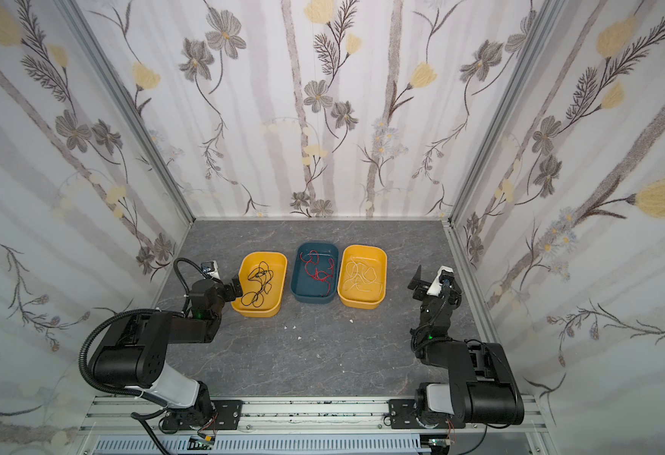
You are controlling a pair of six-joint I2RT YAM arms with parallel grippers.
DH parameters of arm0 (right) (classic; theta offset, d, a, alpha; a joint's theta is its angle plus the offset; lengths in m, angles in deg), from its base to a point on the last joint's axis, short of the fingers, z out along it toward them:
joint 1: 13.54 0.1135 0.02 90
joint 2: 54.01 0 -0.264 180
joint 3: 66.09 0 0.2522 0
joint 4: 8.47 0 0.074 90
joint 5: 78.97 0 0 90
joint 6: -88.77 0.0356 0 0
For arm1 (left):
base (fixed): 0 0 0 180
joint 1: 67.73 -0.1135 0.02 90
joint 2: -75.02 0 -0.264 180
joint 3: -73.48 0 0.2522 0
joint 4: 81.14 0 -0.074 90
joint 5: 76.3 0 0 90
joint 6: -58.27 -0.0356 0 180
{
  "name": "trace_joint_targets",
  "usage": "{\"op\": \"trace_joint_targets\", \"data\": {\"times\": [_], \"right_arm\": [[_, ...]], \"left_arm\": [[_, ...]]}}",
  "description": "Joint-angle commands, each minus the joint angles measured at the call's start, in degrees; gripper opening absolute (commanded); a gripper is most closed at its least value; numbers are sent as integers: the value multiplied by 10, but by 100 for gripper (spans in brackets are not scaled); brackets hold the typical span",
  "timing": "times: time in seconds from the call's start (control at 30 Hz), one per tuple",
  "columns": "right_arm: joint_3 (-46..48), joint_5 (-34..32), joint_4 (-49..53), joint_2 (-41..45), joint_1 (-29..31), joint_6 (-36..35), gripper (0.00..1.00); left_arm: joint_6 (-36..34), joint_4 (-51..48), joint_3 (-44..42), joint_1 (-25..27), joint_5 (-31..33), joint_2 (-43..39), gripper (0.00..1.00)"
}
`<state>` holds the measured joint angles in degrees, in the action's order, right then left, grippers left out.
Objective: Untangle the cables
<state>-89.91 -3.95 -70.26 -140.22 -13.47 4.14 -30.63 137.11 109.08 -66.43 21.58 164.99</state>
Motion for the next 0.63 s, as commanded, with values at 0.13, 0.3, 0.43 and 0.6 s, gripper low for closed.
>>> {"op": "trace_joint_targets", "data": {"times": [0.13, 0.3, 0.43, 0.6], "right_arm": [[-1, 11, -6, 0, 0, 3, 100], [-2, 11, -6, 0, 0, 3, 100], [-8, 19, 0, -3, 2, -4, 100], [-3, 21, -5, -2, 2, -5, 100]], "left_arm": [[2, 4, 3, 1, -3, -2, 100], [1, 5, 2, 1, -1, -2, 100], [2, 5, 2, 0, -1, -2, 100], [2, 5, 3, 0, -1, -2, 100]]}}
